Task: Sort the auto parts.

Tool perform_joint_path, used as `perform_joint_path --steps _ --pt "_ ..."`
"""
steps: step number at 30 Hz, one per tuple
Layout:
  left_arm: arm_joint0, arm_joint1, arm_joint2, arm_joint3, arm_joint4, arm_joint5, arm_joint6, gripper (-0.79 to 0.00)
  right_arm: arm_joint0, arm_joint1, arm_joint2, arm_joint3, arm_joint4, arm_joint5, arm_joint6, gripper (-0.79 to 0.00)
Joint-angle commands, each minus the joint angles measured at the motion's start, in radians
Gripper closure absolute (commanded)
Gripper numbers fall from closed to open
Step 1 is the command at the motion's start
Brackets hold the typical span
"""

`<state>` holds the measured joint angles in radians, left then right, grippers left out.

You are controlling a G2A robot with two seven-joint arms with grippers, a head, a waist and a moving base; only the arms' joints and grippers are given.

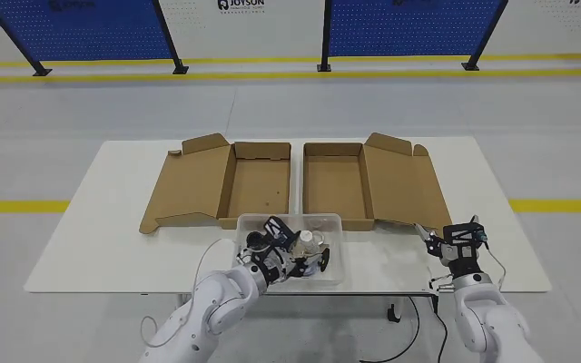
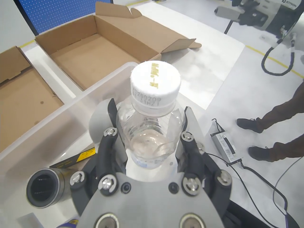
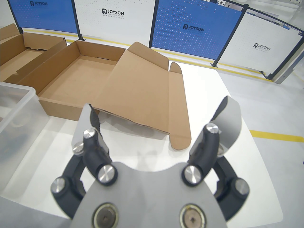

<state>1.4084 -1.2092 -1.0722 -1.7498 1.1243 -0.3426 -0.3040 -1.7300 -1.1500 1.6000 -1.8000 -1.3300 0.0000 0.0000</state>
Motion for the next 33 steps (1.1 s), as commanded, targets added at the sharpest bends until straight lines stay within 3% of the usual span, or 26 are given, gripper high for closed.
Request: perform_joint_path --steps 1,11,22,33 --pt "0.005 0.004 -0.026 -0.023 -0.009 -0.012 0.011 0.0 0.0 0.0 0.0 0.0 0.0 0.0 0.0 -0.785" --pt "0.062 0.03 -0.136 -0.147 -0.049 -0.13 -0.012 0.0 0.0 0.0 0.0 0.0 0.0 0.0 0.0 -0.785" --pt "0.074 0.038 -0.153 -0.151 -0.06 -0.145 -0.02 0.0 0.0 0.0 0.0 0.0 0.0 0.0 0.0 -0.785" --pt "-0.036 0.021 -0.134 -0.102 0.094 0.102 0.074 0.0 0.0 0.0 0.0 0.0 0.0 0.0 0.0 -0.785"
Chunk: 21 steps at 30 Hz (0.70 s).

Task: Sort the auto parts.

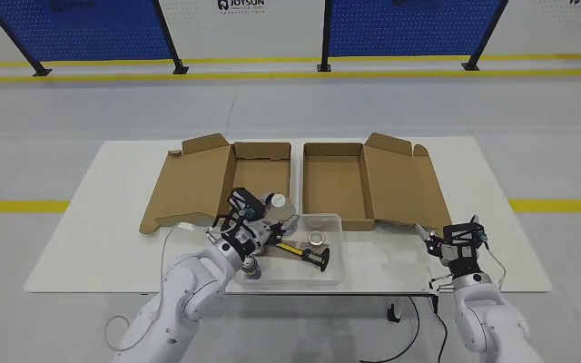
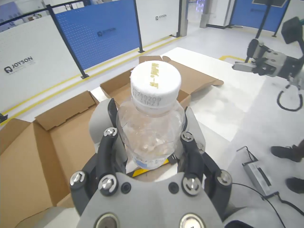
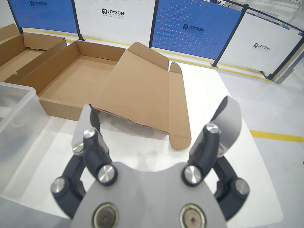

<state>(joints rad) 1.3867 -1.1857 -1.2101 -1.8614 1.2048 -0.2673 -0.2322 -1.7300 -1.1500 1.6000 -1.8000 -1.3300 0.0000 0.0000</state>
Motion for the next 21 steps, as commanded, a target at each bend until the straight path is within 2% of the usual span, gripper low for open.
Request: perform_joint_path --steps 1,4,16,21 --pt "-0.036 -0.006 0.008 0.023 0.02 0.064 0.002 0.0 0.0 0.0 0.0 0.0 0.0 0.0 0.0 -0.785" --pt "-0.076 -0.016 0.026 0.047 0.054 0.151 0.009 0.0 0.0 0.0 0.0 0.0 0.0 0.0 0.0 -0.785" --pt "-0.222 -0.058 0.122 0.221 0.139 0.382 0.019 0.0 0.0 0.0 0.0 0.0 0.0 0.0 0.0 -0.785" --pt "-0.23 -0.061 0.131 0.236 0.154 0.391 0.024 0.0 0.0 0.0 0.0 0.0 0.0 0.0 0.0 -0.785"
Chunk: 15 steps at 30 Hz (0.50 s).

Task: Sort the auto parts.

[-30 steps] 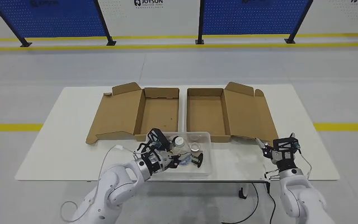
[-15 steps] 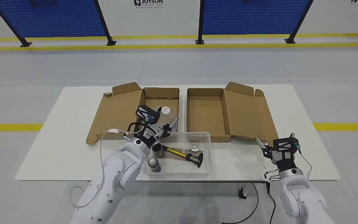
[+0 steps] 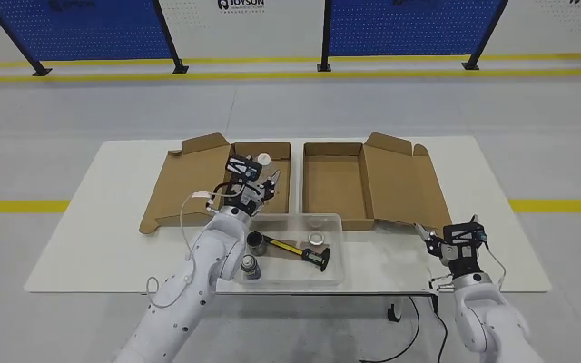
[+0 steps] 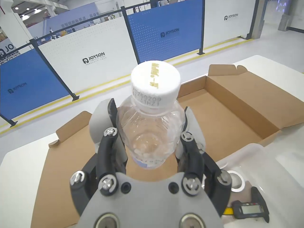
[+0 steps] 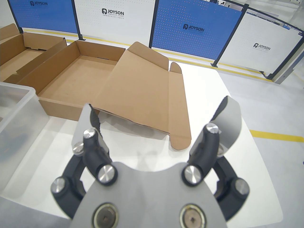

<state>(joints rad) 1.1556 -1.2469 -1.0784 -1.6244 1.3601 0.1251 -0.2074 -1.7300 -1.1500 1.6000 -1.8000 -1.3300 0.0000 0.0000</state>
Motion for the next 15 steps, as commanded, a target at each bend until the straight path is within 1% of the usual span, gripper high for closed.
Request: perform_joint_path --steps 1,10,13,15 --pt "0.001 0.0 -0.001 -0.001 -0.001 -0.001 0.0 0.0 0.0 0.0 0.0 0.0 0.0 0.0 0.0 -0.785" --pt "0.003 0.0 -0.001 0.0 -0.006 -0.002 -0.001 0.0 0.0 0.0 0.0 0.0 0.0 0.0 0.0 -0.785" --pt "0.003 -0.004 -0.015 0.021 -0.019 0.034 -0.008 0.0 0.0 0.0 0.0 0.0 0.0 0.0 0.0 -0.785" --pt "-0.018 -0.011 -0.012 0.038 -0.026 0.057 -0.019 0.0 0.0 0.0 0.0 0.0 0.0 0.0 0.0 -0.785"
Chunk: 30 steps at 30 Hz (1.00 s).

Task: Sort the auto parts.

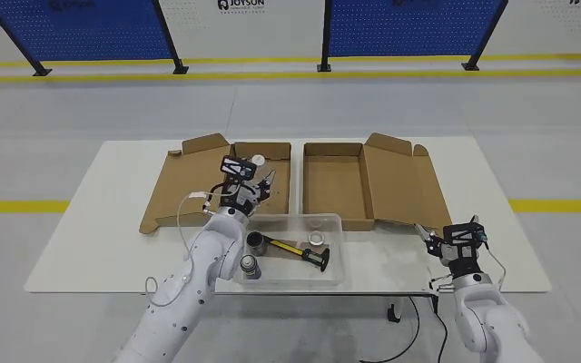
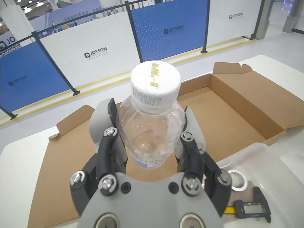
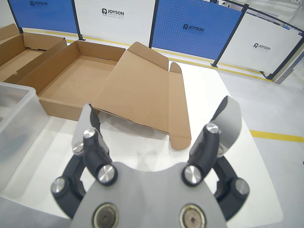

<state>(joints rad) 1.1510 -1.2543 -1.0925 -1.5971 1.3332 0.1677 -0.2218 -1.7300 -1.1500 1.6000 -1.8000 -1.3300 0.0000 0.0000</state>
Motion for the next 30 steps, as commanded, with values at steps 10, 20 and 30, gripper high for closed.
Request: perform_joint_path --steps 10,20,30 --pt "-0.137 -0.049 0.055 0.205 -0.079 0.112 0.003 0.0 0.0 0.0 0.0 0.0 0.0 0.0 0.0 -0.785" --pt "-0.244 -0.1 0.109 0.458 -0.165 0.14 0.066 0.0 0.0 0.0 0.0 0.0 0.0 0.0 0.0 -0.785" --pt "-0.297 -0.13 0.115 0.617 -0.186 0.152 0.111 0.0 0.0 0.0 0.0 0.0 0.0 0.0 0.0 -0.785"
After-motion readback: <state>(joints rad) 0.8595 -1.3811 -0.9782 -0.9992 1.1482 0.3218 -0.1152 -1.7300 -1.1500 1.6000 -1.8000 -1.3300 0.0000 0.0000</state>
